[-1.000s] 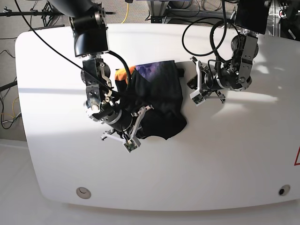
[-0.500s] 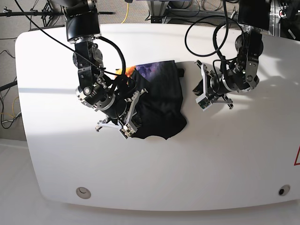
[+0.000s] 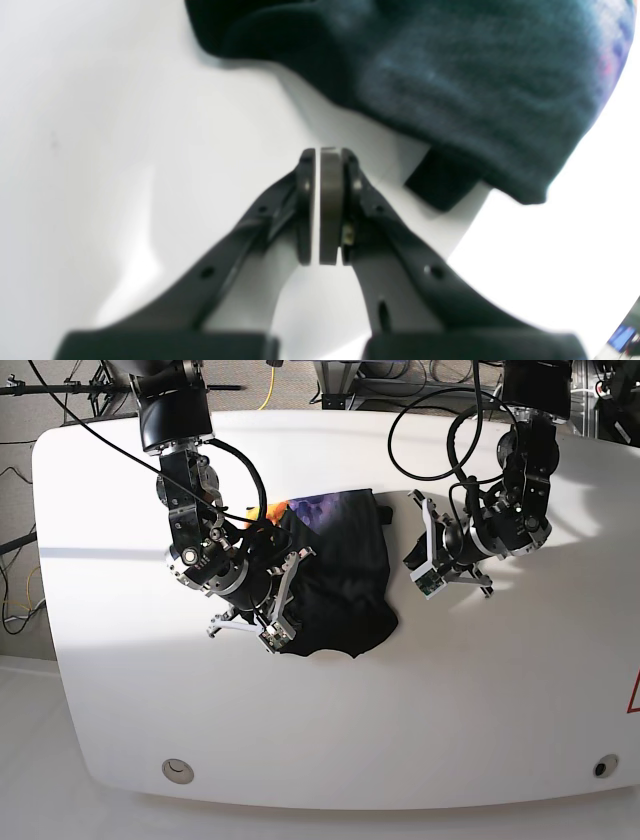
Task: Fold the T-shirt properly
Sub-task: 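Hold the shirt with the right gripper and regrasp its edge with the left gripper, then press the shirt edges inward with both grippers to square the fold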
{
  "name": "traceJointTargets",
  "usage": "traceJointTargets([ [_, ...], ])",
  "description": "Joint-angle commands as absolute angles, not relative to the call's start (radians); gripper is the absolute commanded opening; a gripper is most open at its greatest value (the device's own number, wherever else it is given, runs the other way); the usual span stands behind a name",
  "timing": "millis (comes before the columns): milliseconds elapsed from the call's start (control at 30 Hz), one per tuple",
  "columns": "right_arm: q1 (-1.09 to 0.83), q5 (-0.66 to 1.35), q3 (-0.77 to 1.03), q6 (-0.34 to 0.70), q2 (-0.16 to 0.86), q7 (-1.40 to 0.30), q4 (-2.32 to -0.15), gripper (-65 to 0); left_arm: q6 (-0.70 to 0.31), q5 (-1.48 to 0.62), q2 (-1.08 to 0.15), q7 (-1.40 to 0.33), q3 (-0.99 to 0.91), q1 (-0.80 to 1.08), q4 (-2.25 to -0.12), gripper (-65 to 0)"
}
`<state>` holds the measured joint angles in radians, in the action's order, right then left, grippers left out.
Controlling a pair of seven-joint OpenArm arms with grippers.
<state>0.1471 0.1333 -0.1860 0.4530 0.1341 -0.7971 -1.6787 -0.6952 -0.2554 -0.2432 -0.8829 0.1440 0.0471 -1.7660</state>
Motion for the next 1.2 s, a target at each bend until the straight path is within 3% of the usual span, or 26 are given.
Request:
traceJointTargets([
  [0,0.172,0.133,-0.18,0.452,0.117,-0.773,-1.646,-65.0,-0.698,-0.27,-0.221,-0.871,0.166,0.043,-1.768,-64.5],
  [600,0.179,0.085,-0.188,0.446,0.072,-0.615,-1.393,-65.0,-0.698,-0.257,-0.244,-0.84,0.151,0.091,-1.752,-64.7],
  [1167,0.07,0.123,-0.185,0.395,0.091,-0.668,-1.709,-65.0,-0.698,-0.264,-0.256,-0.863,0.13,0.094,-1.796,-64.8],
])
